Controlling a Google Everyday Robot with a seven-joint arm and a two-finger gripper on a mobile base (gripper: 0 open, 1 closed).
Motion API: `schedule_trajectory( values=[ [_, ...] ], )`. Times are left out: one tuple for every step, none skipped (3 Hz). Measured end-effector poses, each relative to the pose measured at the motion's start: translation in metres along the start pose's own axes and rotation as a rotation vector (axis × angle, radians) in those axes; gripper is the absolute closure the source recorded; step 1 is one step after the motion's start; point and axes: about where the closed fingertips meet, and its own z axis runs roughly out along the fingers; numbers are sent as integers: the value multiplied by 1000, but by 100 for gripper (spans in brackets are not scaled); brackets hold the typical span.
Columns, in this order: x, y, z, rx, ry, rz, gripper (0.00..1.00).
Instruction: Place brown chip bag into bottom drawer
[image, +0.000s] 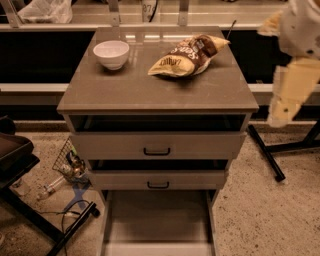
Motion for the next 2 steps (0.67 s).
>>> schedule_trajectory(
  values=[
    [-45,-56,1,53,51,-349,0],
    [-74,-89,-1,106,130,-579,0]
  ],
)
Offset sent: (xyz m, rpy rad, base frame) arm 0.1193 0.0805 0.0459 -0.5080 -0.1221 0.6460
